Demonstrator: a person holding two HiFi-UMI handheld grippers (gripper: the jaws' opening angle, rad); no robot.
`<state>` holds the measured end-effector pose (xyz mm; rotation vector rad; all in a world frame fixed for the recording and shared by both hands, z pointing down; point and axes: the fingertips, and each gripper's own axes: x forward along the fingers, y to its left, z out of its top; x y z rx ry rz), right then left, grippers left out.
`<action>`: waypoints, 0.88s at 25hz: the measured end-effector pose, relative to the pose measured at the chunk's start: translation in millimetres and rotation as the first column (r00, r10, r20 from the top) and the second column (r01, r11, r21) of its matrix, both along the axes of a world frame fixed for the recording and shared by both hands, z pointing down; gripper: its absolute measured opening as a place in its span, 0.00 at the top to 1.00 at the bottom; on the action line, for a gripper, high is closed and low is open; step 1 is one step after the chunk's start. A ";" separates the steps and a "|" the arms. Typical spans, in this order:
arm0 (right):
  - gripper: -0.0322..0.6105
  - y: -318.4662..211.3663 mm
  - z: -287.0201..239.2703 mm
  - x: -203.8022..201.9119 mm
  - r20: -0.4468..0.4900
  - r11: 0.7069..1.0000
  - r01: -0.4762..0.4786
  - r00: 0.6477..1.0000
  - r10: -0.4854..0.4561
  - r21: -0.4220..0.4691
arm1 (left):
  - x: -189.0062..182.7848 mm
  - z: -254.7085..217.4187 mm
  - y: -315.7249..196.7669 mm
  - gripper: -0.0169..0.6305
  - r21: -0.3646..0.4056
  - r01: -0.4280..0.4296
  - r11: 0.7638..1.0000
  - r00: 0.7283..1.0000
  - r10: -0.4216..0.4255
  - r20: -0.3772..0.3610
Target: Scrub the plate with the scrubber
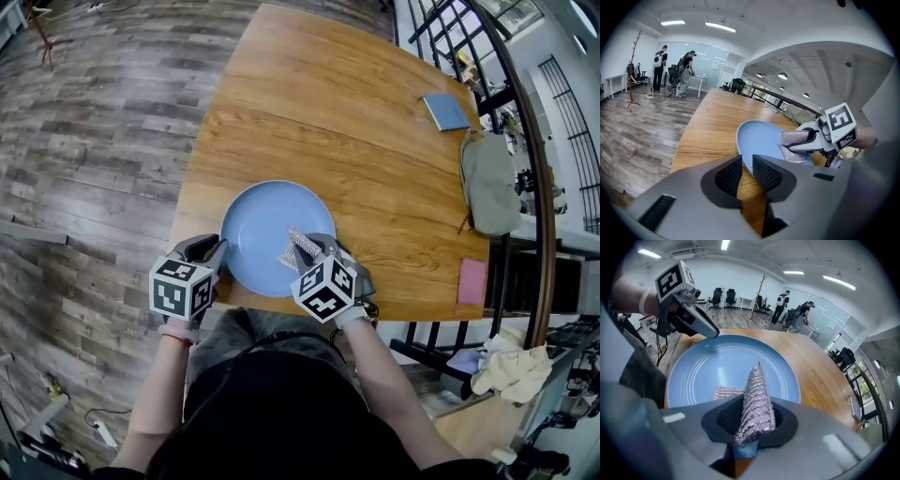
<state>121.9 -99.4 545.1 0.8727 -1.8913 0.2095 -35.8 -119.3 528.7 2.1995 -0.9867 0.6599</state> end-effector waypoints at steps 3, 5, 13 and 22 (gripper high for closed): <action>0.84 -1.8 -15.8 5.5 0.103 0.997 -0.080 0.992 0.078 0.013 | -7.4 -7.7 -3.4 0.87 0.040 0.006 0.999 1.000 -0.006 -0.007; 0.84 -4.9 -27.3 9.9 0.199 0.988 -0.154 0.969 0.146 0.025 | -16.3 -9.2 -5.8 0.87 0.054 0.019 0.998 1.000 -0.018 -0.010; 0.84 -3.1 -74.5 40.5 0.496 0.918 -0.384 0.818 0.291 0.095 | -37.9 -25.8 -9.0 0.94 0.121 0.054 0.991 0.997 -0.046 -0.070; 0.84 -1.6 -142.8 57.7 0.605 0.817 -0.494 0.760 0.239 0.298 | -30.4 -90.5 -33.8 0.98 0.373 0.047 0.926 0.991 0.004 -0.134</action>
